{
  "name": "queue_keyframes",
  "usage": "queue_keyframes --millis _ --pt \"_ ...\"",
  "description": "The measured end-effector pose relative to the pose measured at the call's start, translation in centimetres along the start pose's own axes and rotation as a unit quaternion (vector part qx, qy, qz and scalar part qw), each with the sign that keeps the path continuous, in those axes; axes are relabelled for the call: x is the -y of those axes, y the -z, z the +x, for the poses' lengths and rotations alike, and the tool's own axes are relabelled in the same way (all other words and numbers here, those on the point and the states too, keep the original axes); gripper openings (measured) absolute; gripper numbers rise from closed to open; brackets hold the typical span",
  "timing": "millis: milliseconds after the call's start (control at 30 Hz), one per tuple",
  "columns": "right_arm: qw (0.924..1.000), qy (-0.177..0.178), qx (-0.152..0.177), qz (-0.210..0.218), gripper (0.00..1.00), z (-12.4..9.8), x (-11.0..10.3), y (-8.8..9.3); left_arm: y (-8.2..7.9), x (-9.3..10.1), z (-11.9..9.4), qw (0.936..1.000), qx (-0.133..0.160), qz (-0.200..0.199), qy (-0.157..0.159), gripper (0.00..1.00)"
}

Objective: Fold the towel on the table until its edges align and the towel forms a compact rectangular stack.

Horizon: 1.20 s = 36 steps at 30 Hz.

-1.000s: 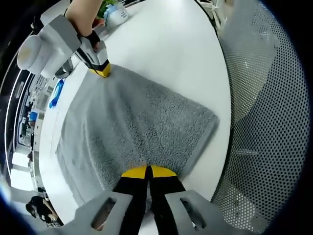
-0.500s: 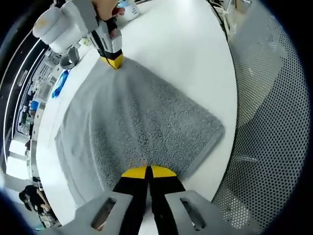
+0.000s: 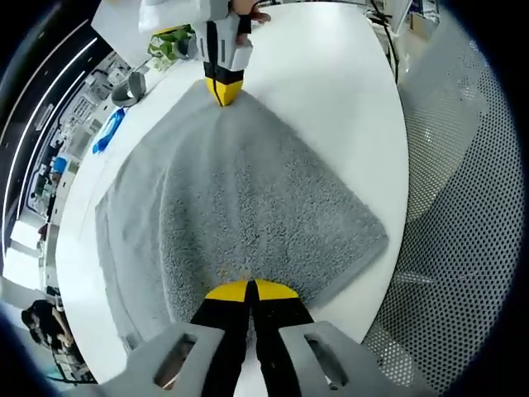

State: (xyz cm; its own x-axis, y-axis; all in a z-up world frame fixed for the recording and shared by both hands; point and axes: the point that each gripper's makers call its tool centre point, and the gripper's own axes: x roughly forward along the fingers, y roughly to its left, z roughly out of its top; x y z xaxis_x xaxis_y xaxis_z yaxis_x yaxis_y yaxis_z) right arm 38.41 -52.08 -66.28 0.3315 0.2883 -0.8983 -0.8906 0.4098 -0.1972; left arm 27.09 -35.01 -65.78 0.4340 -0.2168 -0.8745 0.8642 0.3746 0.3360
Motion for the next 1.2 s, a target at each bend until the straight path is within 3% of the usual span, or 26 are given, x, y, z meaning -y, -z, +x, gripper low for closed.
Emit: queue_keyframes --millis 100,200,300,400,500,533,567,600,667,733,800,867,900,1000,1100,1200 --pt "0.9995 0.012 0.027 0.009 0.0 -0.3 -0.3 0.1 0.0 0.0 0.0 0.9997 0.009 -0.02 0.013 0.01" --pt "0.9964 0.036 0.07 0.031 0.0 -0.4 -0.3 0.0 0.0 -0.1 0.0 0.9975 0.041 -0.043 0.038 0.01" --pt "0.9906 0.061 0.106 0.061 0.0 -0.6 -0.3 0.1 0.2 -0.2 -0.1 0.9953 0.056 -0.063 0.046 0.01" --pt "0.9807 0.084 0.132 0.117 0.0 -0.8 -0.6 0.2 0.1 -0.3 0.0 0.994 0.057 -0.082 0.047 0.01" --pt "0.9743 0.085 0.151 0.144 0.0 -0.9 -0.9 0.5 0.1 -0.3 0.0 0.9928 0.062 -0.091 0.046 0.02" --pt "0.9648 0.084 0.165 0.187 0.0 -1.1 -1.0 0.7 0.1 -0.3 0.0 0.9916 0.067 -0.1 0.048 0.02" --pt "0.9603 0.084 0.171 0.204 0.0 -1.1 -1.1 0.8 0.1 -0.3 0.0 0.9889 0.072 -0.119 0.052 0.02" --pt "0.946 0.085 0.191 0.248 0.0 -1.4 -1.2 1.0 0.2 -0.3 0.0 0.9843 0.078 -0.147 0.058 0.02" --pt "0.9444 0.091 0.198 0.246 0.0 -1.6 -1.5 1.2 0.2 -0.5 -0.1 0.9788 0.085 -0.175 0.065 0.02" --pt "0.9525 0.087 0.191 0.221 0.0 -1.5 -1.7 1.2 0.3 -0.6 -0.1 0.9779 0.088 -0.179 0.065 0.02" --pt "0.9552 0.074 0.185 0.219 0.0 -1.5 -1.6 1.1 0.3 -0.6 0.0 0.9738 0.091 -0.197 0.07 0.02" --pt "0.949 0.055 0.19 0.246 0.0 -1.6 -1.6 1.3 0.3 -0.6 -0.1 0.9688 0.093 -0.217 0.077 0.02" --pt "0.9394 0.052 0.206 0.269 0.0 -1.6 -1.5 1.2 0.4 -0.6 0.0 0.9654 0.094 -0.23 0.081 0.02" --pt "0.9394 0.057 0.218 0.259 0.0 -1.7 -1.7 1.5 0.5 -0.8 0.0 0.9608 0.095 -0.246 0.086 0.02" --pt "0.9364 0.056 0.222 0.266 0.0 -1.8 -1.8 1.5 0.5 -0.8 0.0 0.9615 0.092 -0.245 0.084 0.02" --pt "0.939 0.055 0.218 0.26 0.0 -1.9 -1.9 1.5 0.6 -0.9 0.0 0.9621 0.09 -0.245 0.08 0.02"
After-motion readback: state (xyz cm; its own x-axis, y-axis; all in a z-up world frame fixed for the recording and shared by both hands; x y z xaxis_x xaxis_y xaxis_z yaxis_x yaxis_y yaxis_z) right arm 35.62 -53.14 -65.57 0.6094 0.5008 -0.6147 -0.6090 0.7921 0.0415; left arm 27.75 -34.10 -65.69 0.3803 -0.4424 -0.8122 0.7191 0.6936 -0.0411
